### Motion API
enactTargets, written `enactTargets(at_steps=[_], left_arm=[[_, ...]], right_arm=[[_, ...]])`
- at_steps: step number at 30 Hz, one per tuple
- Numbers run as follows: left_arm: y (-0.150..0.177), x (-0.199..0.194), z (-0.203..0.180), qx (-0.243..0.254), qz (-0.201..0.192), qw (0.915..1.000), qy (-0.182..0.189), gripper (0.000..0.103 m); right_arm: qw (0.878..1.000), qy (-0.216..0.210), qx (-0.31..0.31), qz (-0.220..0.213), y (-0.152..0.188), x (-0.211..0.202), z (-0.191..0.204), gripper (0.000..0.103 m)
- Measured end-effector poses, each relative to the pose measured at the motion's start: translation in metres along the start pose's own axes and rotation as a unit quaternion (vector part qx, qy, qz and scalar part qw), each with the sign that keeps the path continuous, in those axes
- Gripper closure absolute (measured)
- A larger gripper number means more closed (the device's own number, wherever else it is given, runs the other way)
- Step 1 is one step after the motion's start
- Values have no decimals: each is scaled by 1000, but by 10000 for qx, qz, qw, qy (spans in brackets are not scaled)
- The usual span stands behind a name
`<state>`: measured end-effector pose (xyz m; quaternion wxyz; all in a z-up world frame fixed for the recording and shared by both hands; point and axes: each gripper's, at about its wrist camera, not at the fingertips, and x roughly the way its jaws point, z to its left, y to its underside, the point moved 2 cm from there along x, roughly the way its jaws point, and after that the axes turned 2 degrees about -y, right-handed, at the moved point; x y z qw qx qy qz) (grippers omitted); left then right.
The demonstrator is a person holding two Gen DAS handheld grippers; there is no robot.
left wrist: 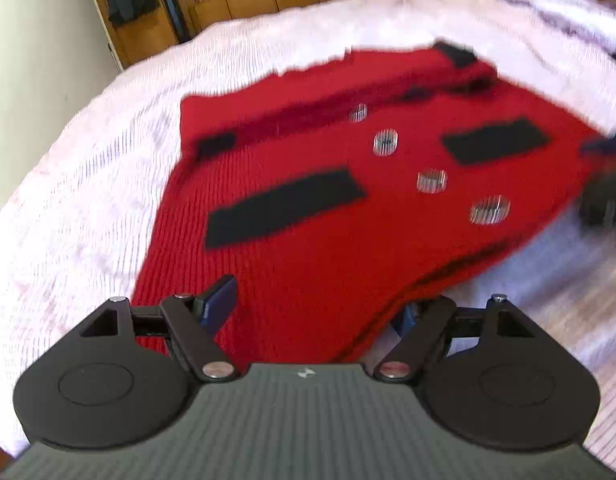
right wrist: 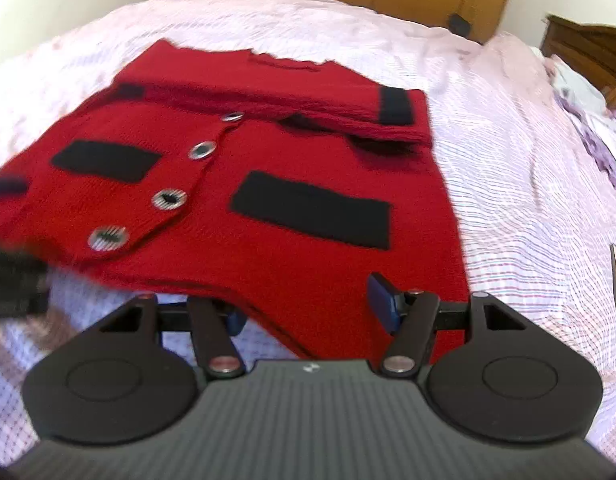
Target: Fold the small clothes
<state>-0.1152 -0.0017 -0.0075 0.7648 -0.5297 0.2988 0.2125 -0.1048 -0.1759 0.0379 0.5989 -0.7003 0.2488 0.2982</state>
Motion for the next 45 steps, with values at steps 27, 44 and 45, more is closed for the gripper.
enactTargets(at_steps=[27,44,45], left_arm=[[-1,7,35,-63,-333,9994,84,89],[-76,-1,60,-621,-1007,9930,8,94],[-82,2,62,-669,-1014,9926,-1,94]], right_arm=[[9957,-458,761,-275,15,2,-30,86],[9855,-534,1054,-1221,-43,-4,-45,93],[9848,-524,1026,-1297,-51,-4,-45,93]])
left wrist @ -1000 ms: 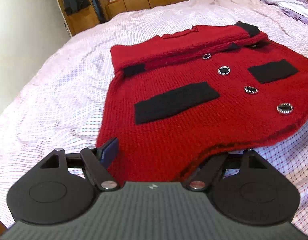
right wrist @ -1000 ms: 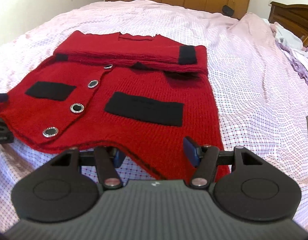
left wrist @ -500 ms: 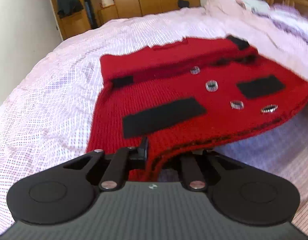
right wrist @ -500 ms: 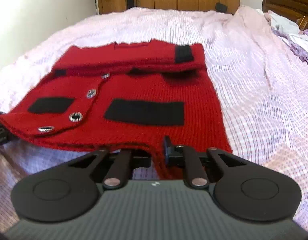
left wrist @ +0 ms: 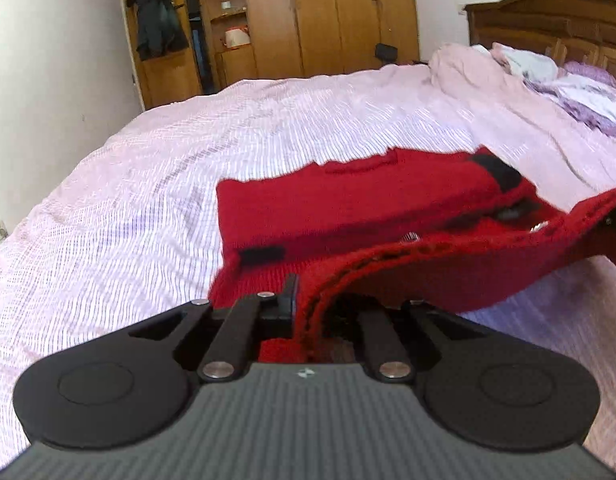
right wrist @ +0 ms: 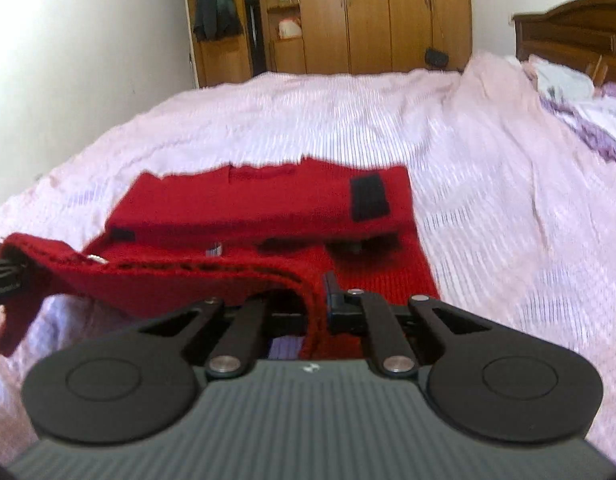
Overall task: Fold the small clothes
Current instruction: 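Grasp the cardigan hem with both grippers and lift it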
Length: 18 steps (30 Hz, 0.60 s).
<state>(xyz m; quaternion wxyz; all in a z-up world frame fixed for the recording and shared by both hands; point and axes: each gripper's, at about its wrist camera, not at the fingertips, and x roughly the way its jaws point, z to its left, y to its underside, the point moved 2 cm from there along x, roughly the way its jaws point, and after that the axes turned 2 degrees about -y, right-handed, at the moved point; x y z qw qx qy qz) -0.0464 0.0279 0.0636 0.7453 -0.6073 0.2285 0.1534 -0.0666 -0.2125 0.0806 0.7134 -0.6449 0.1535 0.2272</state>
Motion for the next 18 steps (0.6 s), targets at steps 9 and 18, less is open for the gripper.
enactTargets(at_steps=[9,18], left_arm=[[-65,27,10,-25,-472,9986,-255,94],[-133,84,18,59,-599,9972,-435,94]], right_arm=[[9980,155,-233,-567,-60,25,2,93],[9952,378,-414,-802,-115,74,3,93]])
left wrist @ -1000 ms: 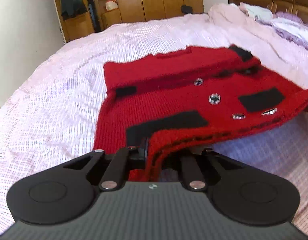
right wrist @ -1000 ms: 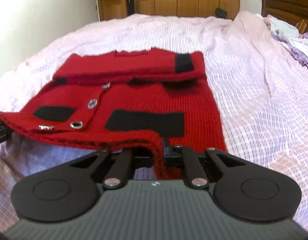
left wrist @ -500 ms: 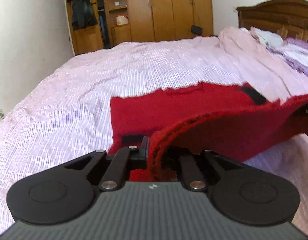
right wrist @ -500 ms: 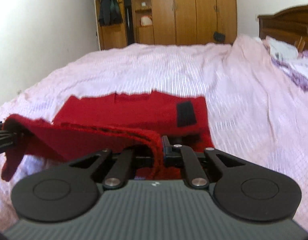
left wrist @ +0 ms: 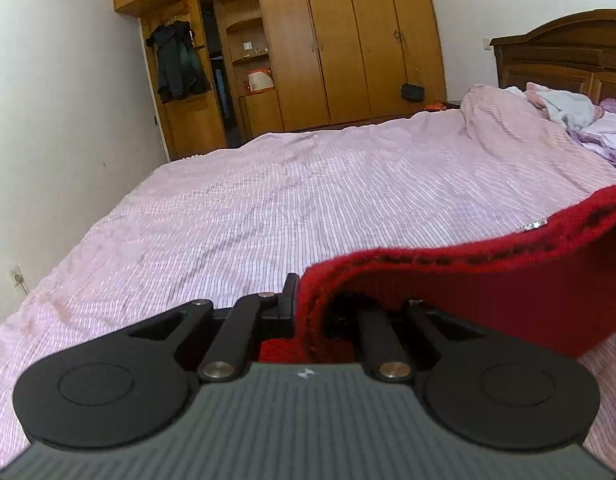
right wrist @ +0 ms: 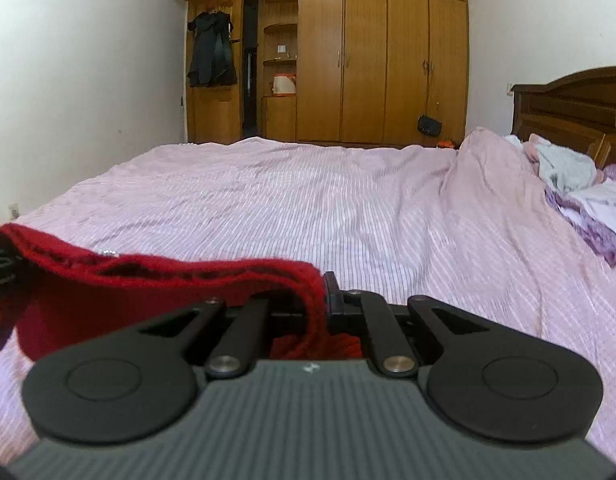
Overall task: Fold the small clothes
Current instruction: 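Grasp the cardigan hem with both grippers and lift it, then fold the hem over toward the collar and open both grippers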
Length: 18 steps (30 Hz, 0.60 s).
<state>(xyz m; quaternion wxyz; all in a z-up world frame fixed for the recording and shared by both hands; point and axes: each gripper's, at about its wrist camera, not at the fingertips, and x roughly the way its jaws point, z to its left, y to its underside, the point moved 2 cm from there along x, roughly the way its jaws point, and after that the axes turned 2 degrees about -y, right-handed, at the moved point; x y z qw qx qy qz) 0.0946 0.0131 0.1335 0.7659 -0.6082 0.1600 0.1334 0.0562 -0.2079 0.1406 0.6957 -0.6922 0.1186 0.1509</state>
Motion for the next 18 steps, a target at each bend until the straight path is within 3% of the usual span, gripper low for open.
enactTargets(at_steps=[9,18], left_arm=[[-12,92,2,-84,609,9980,142,94],[31,182,-12,100,1398,9897,293,93]], right_arm=[[9990,89,136,427,-5,79,-5,93],[9930,193,136,1154,29,146,1,93]])
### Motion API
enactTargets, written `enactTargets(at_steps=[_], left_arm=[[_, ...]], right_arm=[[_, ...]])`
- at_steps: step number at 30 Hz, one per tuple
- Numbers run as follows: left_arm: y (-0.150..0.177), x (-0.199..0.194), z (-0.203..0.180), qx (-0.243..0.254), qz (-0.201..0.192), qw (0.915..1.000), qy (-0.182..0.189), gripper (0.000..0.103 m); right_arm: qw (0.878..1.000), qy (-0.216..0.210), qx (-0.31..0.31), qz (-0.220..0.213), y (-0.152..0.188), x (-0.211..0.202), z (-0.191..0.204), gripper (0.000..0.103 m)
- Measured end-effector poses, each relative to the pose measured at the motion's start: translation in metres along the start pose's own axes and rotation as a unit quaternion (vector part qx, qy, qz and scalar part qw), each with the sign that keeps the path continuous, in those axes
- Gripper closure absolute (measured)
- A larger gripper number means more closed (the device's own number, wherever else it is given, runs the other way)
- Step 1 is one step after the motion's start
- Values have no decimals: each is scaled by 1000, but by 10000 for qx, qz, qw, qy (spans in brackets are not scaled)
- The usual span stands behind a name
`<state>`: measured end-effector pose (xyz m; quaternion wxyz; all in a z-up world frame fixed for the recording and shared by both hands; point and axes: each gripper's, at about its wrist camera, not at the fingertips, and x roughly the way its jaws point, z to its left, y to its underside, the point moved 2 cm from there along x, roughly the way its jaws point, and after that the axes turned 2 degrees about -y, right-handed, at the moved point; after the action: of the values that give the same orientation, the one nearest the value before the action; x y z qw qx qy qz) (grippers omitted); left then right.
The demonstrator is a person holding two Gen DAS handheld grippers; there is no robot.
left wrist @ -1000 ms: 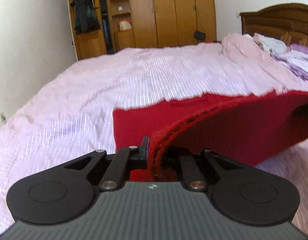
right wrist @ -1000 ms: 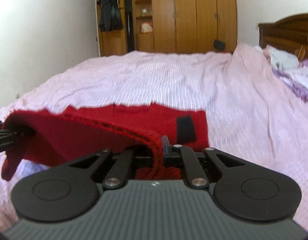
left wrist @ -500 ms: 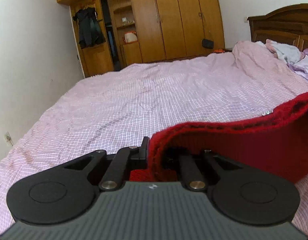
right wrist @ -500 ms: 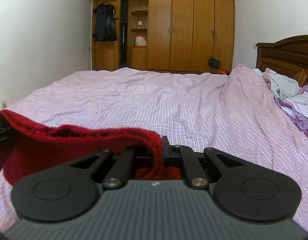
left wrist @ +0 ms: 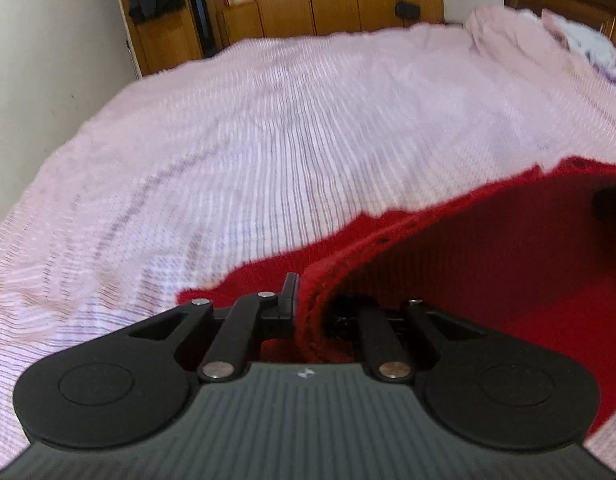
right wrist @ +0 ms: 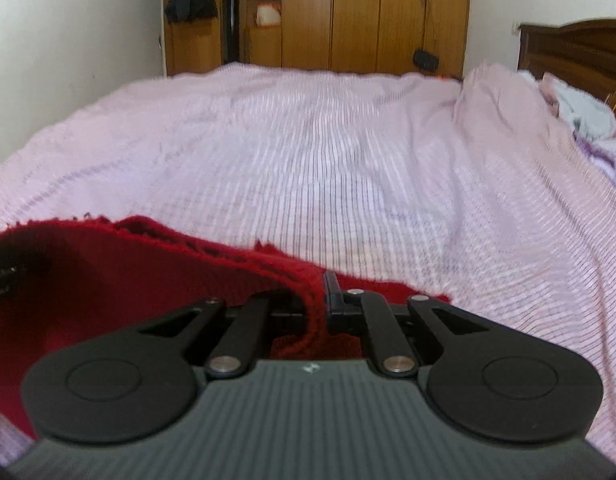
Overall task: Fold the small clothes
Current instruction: 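Fold the hem over toward the collar and open both grippers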
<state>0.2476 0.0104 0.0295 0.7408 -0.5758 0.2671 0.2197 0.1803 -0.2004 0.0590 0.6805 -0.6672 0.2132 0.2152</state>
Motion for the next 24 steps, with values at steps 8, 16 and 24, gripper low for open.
enactTargets(at_steps=[8,16,24], left_arm=[[11,18,-3,249,3,9996,-90,86],[4,-21,18,-182,2,9998,88,57],[4,-64,28,-51,-289,9996,0,44]], right_arm=[[9994,52,-222,263,16,26,4,88],[9998,-192,25,9,4,-1,-12,70],[9979,-348,206,-502,-2,-49,-35,56]])
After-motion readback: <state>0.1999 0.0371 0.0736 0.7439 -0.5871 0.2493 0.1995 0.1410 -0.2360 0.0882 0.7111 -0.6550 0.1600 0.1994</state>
